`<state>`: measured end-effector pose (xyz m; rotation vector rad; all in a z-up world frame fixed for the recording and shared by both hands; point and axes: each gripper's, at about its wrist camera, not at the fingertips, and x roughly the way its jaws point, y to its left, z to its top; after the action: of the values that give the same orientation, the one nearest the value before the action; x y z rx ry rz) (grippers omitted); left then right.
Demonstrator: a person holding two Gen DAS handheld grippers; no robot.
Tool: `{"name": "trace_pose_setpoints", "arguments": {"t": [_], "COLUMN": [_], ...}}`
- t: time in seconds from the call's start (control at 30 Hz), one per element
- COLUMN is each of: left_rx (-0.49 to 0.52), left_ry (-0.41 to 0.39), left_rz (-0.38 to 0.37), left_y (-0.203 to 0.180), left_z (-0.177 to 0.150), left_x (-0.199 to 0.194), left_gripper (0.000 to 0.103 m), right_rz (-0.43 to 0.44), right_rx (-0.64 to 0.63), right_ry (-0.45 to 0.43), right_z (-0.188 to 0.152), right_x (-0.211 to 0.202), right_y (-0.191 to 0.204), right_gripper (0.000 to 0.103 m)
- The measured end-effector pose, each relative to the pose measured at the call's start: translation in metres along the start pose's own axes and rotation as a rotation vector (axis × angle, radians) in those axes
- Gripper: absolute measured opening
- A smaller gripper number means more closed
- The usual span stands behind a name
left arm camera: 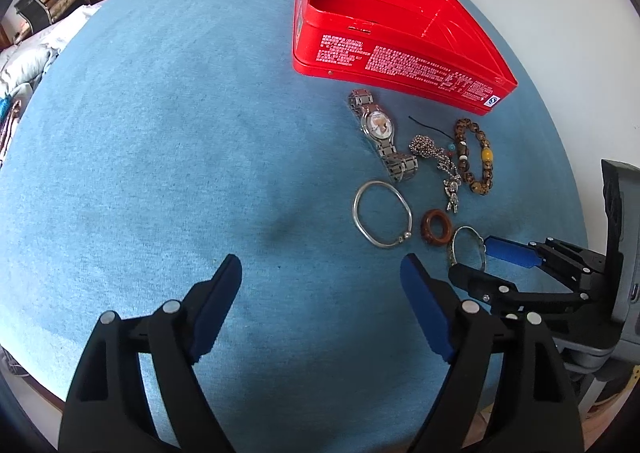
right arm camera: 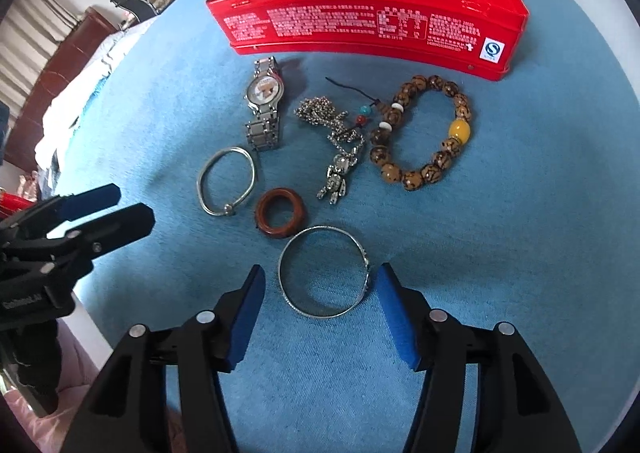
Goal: Organize jewelry
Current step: 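Withdraw both grippers from the box and move the right gripper to the silver bangle, then grasp the silver bangle with the right gripper while the left gripper grasps a small silver ring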
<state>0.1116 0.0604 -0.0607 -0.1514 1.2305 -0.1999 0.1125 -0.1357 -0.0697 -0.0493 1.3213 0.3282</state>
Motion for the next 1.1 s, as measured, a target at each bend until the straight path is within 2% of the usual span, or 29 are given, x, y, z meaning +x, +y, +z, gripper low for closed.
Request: {"name": "trace_pose_setpoints", "arguments": {"t": [0.1, 0.33, 0.67, 0.93, 1.1], "left_rx": [-0.006, 0.006, 0.085, 0.119, 0.147], "left_ry": [-0.003, -0.009, -0.005, 0.043, 0.04], "left_rz": [-0.004, -0.006, 0.0, 0.024, 0.07], "left_y": [0.001, -0.006, -0.035, -0.048, -0.053], "left_z": [0.001, 0.003, 0.013, 0.022, 0.029], "left_x": [0.0, 0.002, 0.017, 0.04, 0.048], "left_gripper": [0.081, 0.082, 0.081, 0.069, 0.063], "right_rz": [-0.038, -0.028, -0.034, -0.01, 0.002], "right_rx": [-0.017, -0.008, 0.073, 0.088, 0.09], "right_ry": [-0.017, -0.028, -0.061, -0.057, -0.056], "right_z": [-0.002, -0.007, -0.013, -0.01, -0.006], "right_x": [0.001, -0.006, -0.026, -0.026, -0.025], "right_y": [0.005, 0.007, -0.026, -0.04, -0.045], "right_gripper": [0.049, 0.049, 0.049, 0.049, 0.049]}}
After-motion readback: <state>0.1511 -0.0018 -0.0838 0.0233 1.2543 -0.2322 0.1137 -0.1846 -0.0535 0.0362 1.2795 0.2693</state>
